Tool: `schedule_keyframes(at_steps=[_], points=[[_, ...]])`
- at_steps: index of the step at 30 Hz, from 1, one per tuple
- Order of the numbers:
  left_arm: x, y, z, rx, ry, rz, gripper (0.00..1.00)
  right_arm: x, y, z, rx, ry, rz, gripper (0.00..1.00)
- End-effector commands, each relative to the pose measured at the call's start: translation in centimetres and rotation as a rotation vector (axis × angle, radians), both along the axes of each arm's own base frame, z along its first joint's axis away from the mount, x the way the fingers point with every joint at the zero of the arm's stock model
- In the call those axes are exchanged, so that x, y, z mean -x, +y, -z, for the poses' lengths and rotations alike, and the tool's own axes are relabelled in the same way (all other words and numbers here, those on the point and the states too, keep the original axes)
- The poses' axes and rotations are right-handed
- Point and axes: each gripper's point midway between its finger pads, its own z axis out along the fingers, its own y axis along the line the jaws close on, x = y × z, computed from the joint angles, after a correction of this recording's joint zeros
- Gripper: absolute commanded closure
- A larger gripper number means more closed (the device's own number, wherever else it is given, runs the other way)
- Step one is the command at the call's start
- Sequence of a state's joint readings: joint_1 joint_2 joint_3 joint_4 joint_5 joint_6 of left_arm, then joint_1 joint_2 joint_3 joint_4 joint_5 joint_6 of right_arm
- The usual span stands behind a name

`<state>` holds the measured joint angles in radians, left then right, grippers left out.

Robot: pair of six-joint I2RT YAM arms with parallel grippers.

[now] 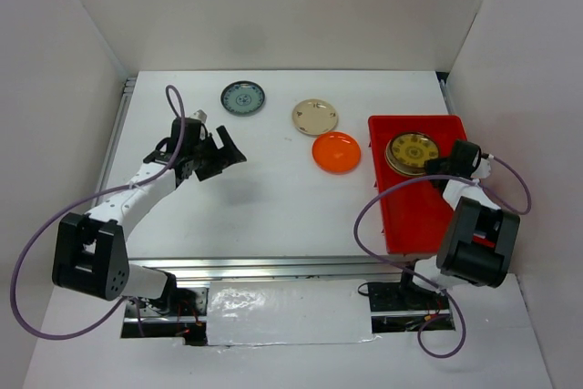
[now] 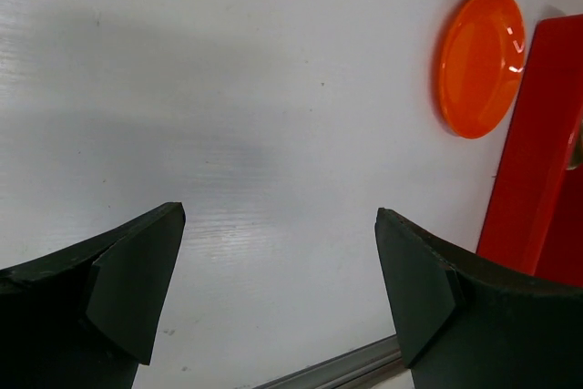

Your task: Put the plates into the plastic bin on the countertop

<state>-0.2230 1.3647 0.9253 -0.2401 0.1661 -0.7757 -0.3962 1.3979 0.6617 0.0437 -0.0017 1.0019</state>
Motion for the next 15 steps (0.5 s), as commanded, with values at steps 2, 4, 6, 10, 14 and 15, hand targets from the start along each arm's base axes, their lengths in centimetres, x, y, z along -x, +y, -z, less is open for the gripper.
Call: schedule_keyframes(at_steps=[2, 4, 6, 10, 14, 15], points=[[-0.7, 0.0, 0.0, -0.025, -0.025, 0.043, 0.01, -2.6, 0.0, -3.2, 0.029, -0.093, -0.081, 0.8], [-0.8, 0.0, 0.2, -0.029, -0.026, 0.04, 0.01, -2.4, 0.6, -4.4, 0.028, -0.116, -0.103, 0.31], [-1.0, 0.4, 0.5, -0.042, -0.02, 0.02, 0.01, -1.1, 1.0, -5.5, 0.052, -0.101, -0.067, 0.0], [-2.6, 1.2, 1.0, -0.065, 0.012, -0.057, 0.01, 1.9, 0.8, -7.3, 0.093, -0.087, -0.001, 0.0], [-6.2, 2.8, 0.9, -0.028, -0.01, -0.204, 0.01, 4.8, 2.2, -8.3, 0.12, -0.155, -0.019, 0.0], [-7.0, 3.1, 1.3, -0.015, -0.005, -0.227, 0.01, 5.0, 2.5, -8.4, 0.121, -0.175, -0.033, 0.0]])
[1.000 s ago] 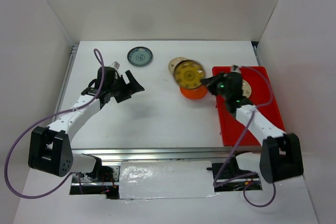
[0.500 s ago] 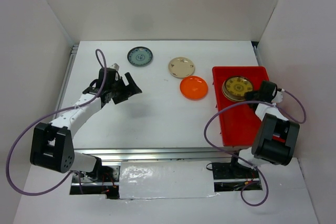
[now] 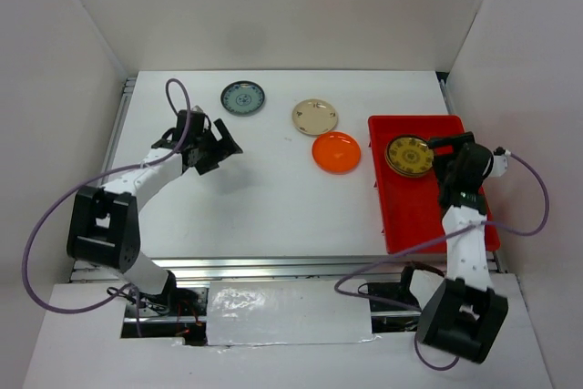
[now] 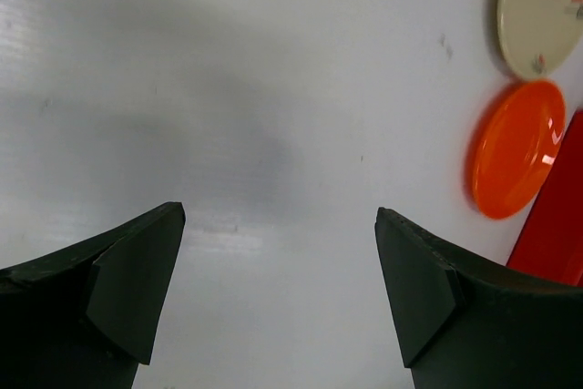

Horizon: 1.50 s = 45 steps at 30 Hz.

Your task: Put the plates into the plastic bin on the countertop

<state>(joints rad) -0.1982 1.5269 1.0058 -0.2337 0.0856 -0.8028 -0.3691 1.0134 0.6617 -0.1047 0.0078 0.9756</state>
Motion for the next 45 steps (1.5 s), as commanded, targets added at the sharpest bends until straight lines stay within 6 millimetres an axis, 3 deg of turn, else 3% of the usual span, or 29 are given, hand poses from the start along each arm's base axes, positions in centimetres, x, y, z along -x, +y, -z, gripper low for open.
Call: schedule_keyframes(at_steps=[1, 4, 5, 6, 7, 11, 14, 17, 18, 20, 27, 29, 31, 32, 33, 34, 36, 37, 38, 39, 41, 42, 43, 45], points=[[-5.2, 1.3, -0.8, 0.073, -0.06, -0.145, 0.01, 2.6, 1.2, 1.6, 0.002, 0.018, -0.034, 0.0], [-9.2, 2.0, 0.0, 0.142, -0.076, -0.182, 0.01, 3.0, 1.8, 1.5, 0.002, 0.032, -0.096, 0.0], [-11.0, 1.8, -0.6, 0.168, -0.133, -0.18, 0.01, 2.7, 2.2, 0.8, 0.005, 0.016, -0.137, 0.0], [-12.5, 1.9, 0.2, 0.18, -0.131, -0.192, 0.01, 2.6, 2.9, 0.3, 0.007, -0.009, -0.183, 0.0], [-13.6, 2.3, 0.7, 0.199, -0.133, -0.217, 0.01, 2.5, 5.1, -0.4, -0.021, -0.053, -0.289, 0.0], [-19.3, 1.8, 3.1, 0.314, -0.175, -0.201, 0.01, 2.8, 9.5, -2.8, -0.007, -0.227, -0.506, 0.0], [-21.9, 2.1, 3.6, 0.351, -0.206, -0.22, 0.01, 3.3, 11.9, -3.4, -0.029, -0.263, -0.62, 0.0], [-24.6, 3.4, 5.3, 0.316, -0.187, -0.283, 0.05, 3.7, 13.1, -3.9, -0.034, -0.276, -0.681, 0.0], [-24.5, 3.6, 6.4, 0.295, -0.146, -0.299, 0.08, 3.8, 13.4, -4.2, -0.04, -0.282, -0.694, 0.0], [-25.7, 3.9, 7.0, 0.268, -0.138, -0.316, 0.22, 4.0, 14.3, -4.8, -0.063, -0.298, -0.735, 0.0], [-26.5, 3.8, 9.9, 0.248, -0.088, -0.325, 0.72, 3.8, 15.3, -6.5, -0.093, -0.329, -0.797, 0.0], [-26.4, 3.9, 9.9, 0.243, -0.079, -0.327, 1.0, 3.7, 15.3, -6.8, -0.088, -0.336, -0.798, 0.0], [-25.1, 4.5, 9.0, 0.201, -0.071, -0.341, 1.0, 3.4, 15.7, -6.9, -0.072, -0.349, -0.809, 0.0], [-23.4, 4.8, 6.4, 0.188, -0.113, -0.353, 1.0, 3.2, 16.0, -6.9, -0.043, -0.351, -0.829, 0.0], [-22.3, 4.7, 5.1, 0.169, -0.14, -0.36, 1.0, 2.5, 17.0, -7.4, -0.021, -0.345, -0.85, 0.0], [-19.5, 4.8, 2.3, 0.158, -0.17, -0.358, 1.0, 2.1, 17.6, -7.0, 0.017, -0.315, -0.875, 0.0], [-17.2, 4.0, -0.2, 0.132, -0.201, -0.309, 1.0, 1.3, 19.4, -7.3, 0.061, -0.306, -0.923, 0.0], [-15.8, 3.2, -1.3, 0.132, -0.201, -0.261, 1.0, 0.5, 21.8, -7.9, 0.082, -0.322, -0.981, 0.0], [-13.9, 2.1, -2.8, 0.116, -0.22, -0.185, 1.0, 0.1, 22.8, -8.1, 0.111, -0.335, -1.015, 0.0], [-12.7, 1.0, -3.2, 0.12, -0.203, -0.13, 1.0, -1.4, 23.9, -8.2, 0.124, -0.337, -1.041, 0.0], [-9.1, -2.0, -3.8, 0.15, -0.173, 0.032, 1.0, -2.3, 26.5, -7.7, 0.146, -0.319, -1.113, 0.0], [-7.5, -2.7, -2.9, 0.166, -0.145, 0.073, 1.0, -3.8, 27.5, -7.0, 0.145, -0.29, -1.134, 0.0], [-6.2, -3.9, -4.0, 0.208, -0.155, 0.139, 1.0, -4.3, 28.8, -6.1, 0.157, -0.261, -1.147, 0.0], [-4.4, -5.3, -4.3, 0.246, -0.15, 0.206, 1.0, -6.0, 30.2, -3.7, 0.146, -0.199, -1.163, 0.0]])
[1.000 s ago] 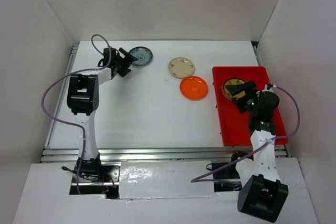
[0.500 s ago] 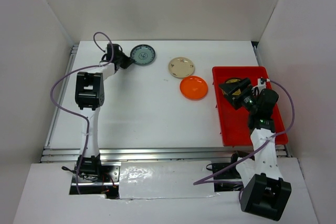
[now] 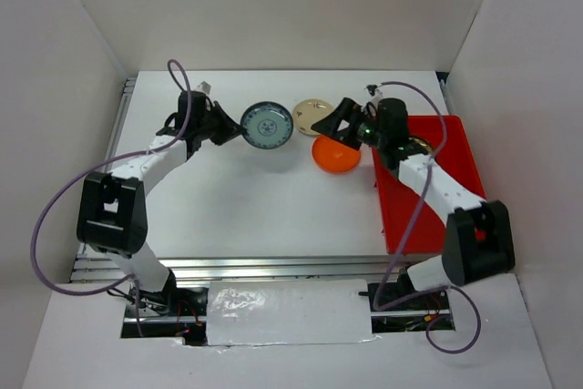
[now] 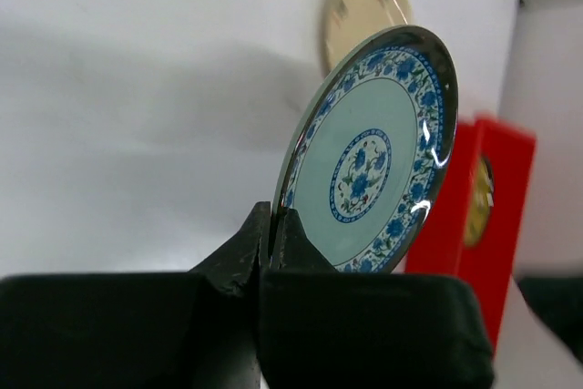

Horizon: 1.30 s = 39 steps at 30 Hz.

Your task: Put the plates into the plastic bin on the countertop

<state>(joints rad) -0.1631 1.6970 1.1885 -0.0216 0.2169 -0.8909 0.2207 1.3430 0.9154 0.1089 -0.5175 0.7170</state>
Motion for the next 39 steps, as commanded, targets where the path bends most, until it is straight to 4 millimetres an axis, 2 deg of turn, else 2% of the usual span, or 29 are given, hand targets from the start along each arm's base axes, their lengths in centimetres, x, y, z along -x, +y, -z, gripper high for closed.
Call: schedule_keyframes(at_steps=[1, 4, 5, 7, 9, 10, 12, 13, 14, 15, 16, 17, 18, 21, 22, 23, 24, 25, 27, 28, 30, 31, 32, 33, 34, 35, 37, 38, 39], points=[[5.0, -3.3, 0.1, 0.049, 0.007, 0.228, 1.0, -3.1, 1.8, 2.0, 0.073, -0.025, 0.005, 0.0], [8.0, -5.2, -0.2, 0.084, 0.008, 0.315, 1.0, -3.8, 3.4, 5.6, 0.062, 0.056, -0.021, 0.01], [8.4, -5.8, -0.7, 0.105, -0.015, 0.345, 1.0, -3.3, 4.3, 7.3, 0.059, 0.097, -0.057, 0.02], [9.2, -6.1, -0.7, 0.113, -0.014, 0.358, 1.0, -3.3, 5.1, 8.1, 0.046, 0.107, -0.07, 0.06], [9.6, -6.3, -0.7, 0.126, -0.012, 0.373, 1.0, -2.9, 5.9, 9.8, 0.064, 0.139, -0.079, 0.12], [9.8, -6.4, -0.4, 0.132, -0.003, 0.377, 1.0, -2.8, 6.0, 10.3, 0.068, 0.149, -0.081, 0.28], [10.1, -6.9, -0.6, 0.168, -0.012, 0.403, 0.99, -2.4, 6.4, 11.0, 0.052, 0.166, -0.097, 0.38], [10.1, -7.0, -0.5, 0.188, -0.004, 0.404, 0.95, -2.2, 6.5, 11.0, 0.042, 0.167, -0.104, 0.53], [9.9, -7.0, -0.7, 0.201, -0.018, 0.409, 0.88, -2.0, 6.5, 10.9, 0.034, 0.166, -0.11, 0.67], [9.8, -7.0, -0.5, 0.205, -0.012, 0.408, 0.63, -1.8, 6.3, 10.7, 0.025, 0.159, -0.108, 0.85], [9.6, -6.9, -0.2, 0.204, 0.001, 0.395, 0.49, -1.8, 5.8, 10.4, 0.012, 0.163, -0.089, 1.0], [9.1, -6.5, 0.1, 0.191, 0.002, 0.365, 0.04, -1.7, 4.6, 9.6, -0.005, 0.155, -0.055, 1.0], [9.2, -6.5, 0.1, 0.19, 0.006, 0.364, 0.01, -1.8, 3.8, 9.1, -0.02, 0.147, -0.029, 1.0], [8.5, -5.7, 0.8, 0.149, 0.021, 0.295, 0.01, -1.5, -0.3, 7.7, -0.053, 0.168, 0.131, 1.0], [8.0, -5.0, 1.3, 0.119, 0.028, 0.246, 0.01, -2.8, -4.2, 8.2, -0.024, 0.187, 0.305, 1.0], [8.0, -5.1, 1.3, 0.103, 0.029, 0.235, 0.01, -2.5, -6.2, 7.2, -0.02, 0.173, 0.391, 1.0], [7.9, -5.0, 1.6, 0.082, 0.031, 0.217, 0.01, -2.2, -8.3, 7.9, -0.01, 0.216, 0.477, 1.0], [7.8, -5.4, 1.9, 0.046, 0.029, 0.202, 0.01, -2.5, -12.1, 8.1, 0.004, 0.224, 0.619, 1.0], [7.4, -6.6, 2.2, 0.012, 0.028, 0.226, 0.01, -1.4, -14.8, 8.1, 0.004, 0.236, 0.716, 1.0], [7.7, -8.1, 2.5, -0.012, 0.031, 0.248, 0.01, -1.2, -18.2, 7.5, -0.003, 0.224, 0.816, 1.0], [7.2, -10.4, 3.0, -0.026, 0.039, 0.29, 0.01, -0.5, -20.8, 7.7, 0.018, 0.235, 0.901, 1.0], [6.6, -11.2, 2.4, -0.019, 0.023, 0.297, 0.01, 0.0, -23.3, 7.9, 0.051, 0.246, 0.995, 1.0], [6.4, -12.0, 3.7, -0.022, 0.046, 0.312, 0.01, 0.3, -24.6, 8.1, 0.068, 0.254, 1.035, 1.0], [6.4, -13.2, 4.0, -0.015, 0.046, 0.328, 0.01, 0.5, -25.8, 7.9, 0.081, 0.256, 1.081, 1.0], [6.3, -14.0, 4.3, -0.007, 0.051, 0.345, 0.01, 1.2, -28.1, 8.3, 0.107, 0.277, 1.166, 1.0], [5.7, -15.0, 4.9, -0.005, 0.059, 0.359, 0.01, 1.4, -29.0, 8.5, 0.117, 0.279, 1.191, 1.0], [5.7, -16.3, 5.7, -0.011, 0.088, 0.379, 0.01, 1.8, -30.6, 9.2, 0.117, 0.301, 1.232, 1.0], [5.0, -17.1, 6.0, -0.021, 0.092, 0.38, 0.01, 1.9, -31.6, 9.1, 0.114, 0.293, 1.249, 1.0], [5.3, -17.6, 6.4, -0.032, 0.115, 0.391, 0.01, 2.0, -32.1, 9.2, 0.113, 0.3, 1.26, 1.0]])
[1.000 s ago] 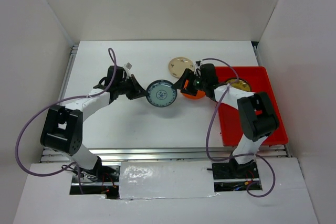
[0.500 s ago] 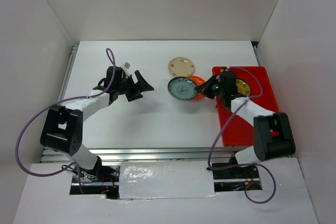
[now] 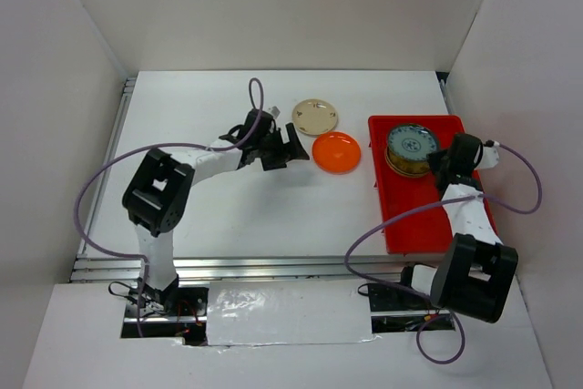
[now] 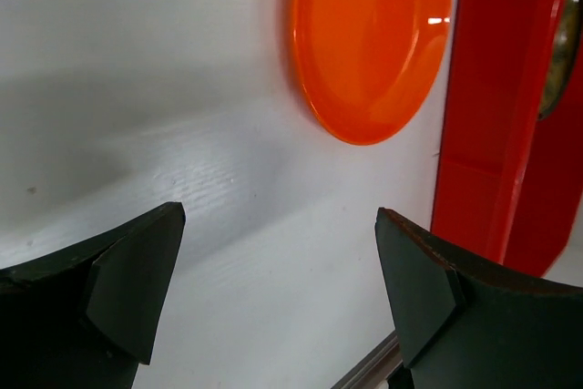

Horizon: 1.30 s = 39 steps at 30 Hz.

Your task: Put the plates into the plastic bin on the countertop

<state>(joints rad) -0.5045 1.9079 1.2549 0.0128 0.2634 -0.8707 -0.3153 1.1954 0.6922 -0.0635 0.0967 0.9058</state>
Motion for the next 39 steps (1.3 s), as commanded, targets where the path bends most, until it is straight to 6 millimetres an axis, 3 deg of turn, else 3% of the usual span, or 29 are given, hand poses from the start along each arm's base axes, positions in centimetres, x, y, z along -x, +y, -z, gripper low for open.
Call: schedule_keyframes(at_steps=[1, 3, 4, 6, 9, 15, 20, 21, 23, 26, 27, 30, 32, 33, 34, 35, 37, 38, 39], points=[[-1.0, -2.0, -0.2, -0.012, 0.009, 0.005, 0.01, 0.5, -3.2, -0.2, 0.038, 0.012, 0.093, 1.0], [-1.0, -2.7, 0.8, -0.008, 0.028, 0.011, 0.01, 0.1, -3.7, -0.4, 0.045, 0.009, 0.075, 0.95], [-1.1, -3.0, 0.9, -0.003, 0.026, 0.014, 0.01, 0.0, -3.7, -0.4, 0.042, 0.015, 0.066, 0.85], [-1.3, -3.8, 1.5, -0.008, 0.038, 0.025, 0.01, -0.3, -3.1, -0.7, 0.032, 0.016, 0.028, 0.44], [-1.9, -4.3, 2.3, -0.028, 0.048, 0.024, 0.01, 0.5, -1.8, -1.4, 0.024, -0.001, 0.012, 0.0], [-4.0, -5.0, 2.2, -0.052, 0.033, 0.003, 0.01, 3.1, -0.1, -2.4, 0.026, -0.009, -0.004, 0.0], [-5.5, -5.6, 4.4, -0.089, 0.06, -0.01, 0.01, 5.2, 2.5, -5.5, 0.053, -0.128, -0.068, 0.0], [-6.1, -5.9, 3.8, -0.088, 0.056, -0.009, 0.03, 5.3, 3.0, -5.9, 0.059, -0.142, -0.092, 0.0], [-6.4, -6.0, 5.4, -0.102, 0.078, -0.01, 0.08, 5.7, 3.8, -7.5, 0.068, -0.18, -0.121, 0.0], [-6.8, -6.5, 6.1, -0.096, 0.092, -0.01, 0.34, 6.2, 5.5, -9.3, 0.064, -0.225, -0.198, 0.0], [-6.9, -6.6, 6.2, -0.095, 0.094, -0.012, 0.58, 6.4, 5.7, -9.5, 0.064, -0.23, -0.206, 0.0], [-6.5, -6.4, 6.8, -0.098, 0.115, -0.015, 0.98, 6.8, 6.2, -10.9, 0.079, -0.271, -0.234, 0.0], [-6.2, -5.6, 6.8, -0.124, 0.116, -0.039, 1.0, 6.7, 7.5, -10.9, 0.061, -0.29, -0.305, 0.0], [-5.6, -4.8, 5.4, -0.132, 0.106, -0.053, 1.0, 6.2, 8.4, -11.7, 0.079, -0.341, -0.371, 0.0], [-4.9, -4.0, 4.7, -0.151, 0.106, -0.074, 1.0, 5.8, 9.6, -10.3, 0.051, -0.333, -0.443, 0.0], [-4.0, -2.0, 2.5, -0.189, 0.064, -0.136, 1.0, 5.4, 11.9, -11.0, 0.047, -0.388, -0.567, 0.0], [-2.9, -0.5, -0.2, -0.187, 0.004, -0.197, 1.0, 4.5, 13.7, -9.1, 0.024, -0.344, -0.643, 0.0], [-1.4, 1.0, -2.4, -0.176, -0.036, -0.217, 1.0, 4.2, 15.7, -8.8, 0.049, -0.336, -0.718, 0.0], [-0.8, 1.4, -3.3, -0.169, -0.056, -0.211, 1.0, 4.0, 17.0, -8.4, 0.056, -0.326, -0.769, 0.0]])
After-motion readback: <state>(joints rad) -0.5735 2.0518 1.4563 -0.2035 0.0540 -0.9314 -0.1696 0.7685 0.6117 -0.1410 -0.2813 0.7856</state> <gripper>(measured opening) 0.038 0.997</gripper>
